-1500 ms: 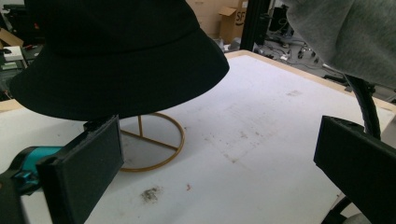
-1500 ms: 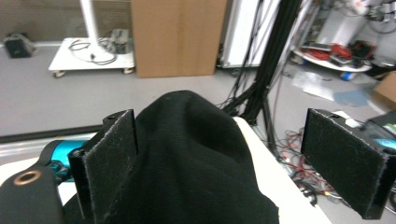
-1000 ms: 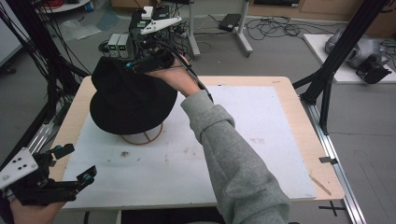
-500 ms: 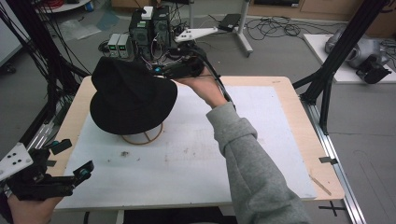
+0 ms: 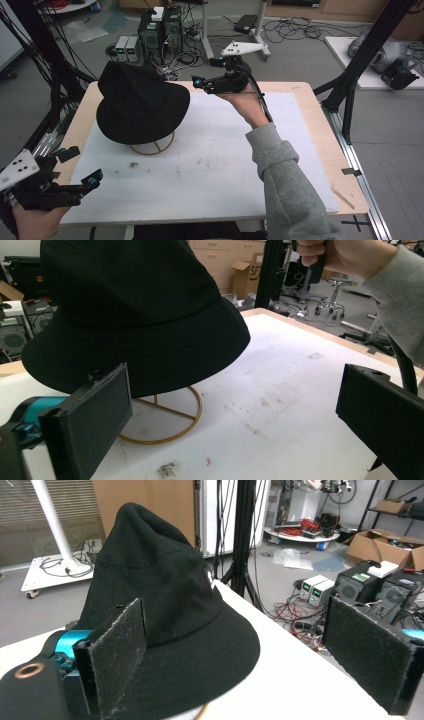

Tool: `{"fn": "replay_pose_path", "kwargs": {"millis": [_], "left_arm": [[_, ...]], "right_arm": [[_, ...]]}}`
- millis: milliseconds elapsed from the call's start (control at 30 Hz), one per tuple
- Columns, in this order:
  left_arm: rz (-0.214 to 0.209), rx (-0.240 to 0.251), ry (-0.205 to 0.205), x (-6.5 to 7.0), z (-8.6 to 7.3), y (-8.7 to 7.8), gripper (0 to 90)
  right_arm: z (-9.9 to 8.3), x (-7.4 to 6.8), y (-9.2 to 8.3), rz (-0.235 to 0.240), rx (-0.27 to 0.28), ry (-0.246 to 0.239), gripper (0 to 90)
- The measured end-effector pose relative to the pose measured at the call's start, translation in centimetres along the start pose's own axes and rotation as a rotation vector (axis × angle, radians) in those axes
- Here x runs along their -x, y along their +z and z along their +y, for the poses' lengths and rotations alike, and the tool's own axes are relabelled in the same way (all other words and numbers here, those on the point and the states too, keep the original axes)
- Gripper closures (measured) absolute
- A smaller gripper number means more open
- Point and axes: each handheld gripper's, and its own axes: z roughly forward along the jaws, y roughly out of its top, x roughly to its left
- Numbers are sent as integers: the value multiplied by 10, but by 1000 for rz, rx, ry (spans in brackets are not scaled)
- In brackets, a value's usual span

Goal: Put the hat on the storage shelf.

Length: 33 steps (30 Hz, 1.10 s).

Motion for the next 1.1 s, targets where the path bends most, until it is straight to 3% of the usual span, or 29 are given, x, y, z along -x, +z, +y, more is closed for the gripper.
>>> {"fn": "replay_pose_path", "kwargs": {"millis": [400,667,1100], "left_arm": [[-6,0,0,-1,1,6,18],[-7,-1,-3,-1,2,12,18],[-16,-13,4,1,1,19,18]], "right_arm": [[-33,11,-36,-42,1,42,103],[-58,13,-67,-113,22,46,103],[-93,9,-99,-204,5,88,103]]}}
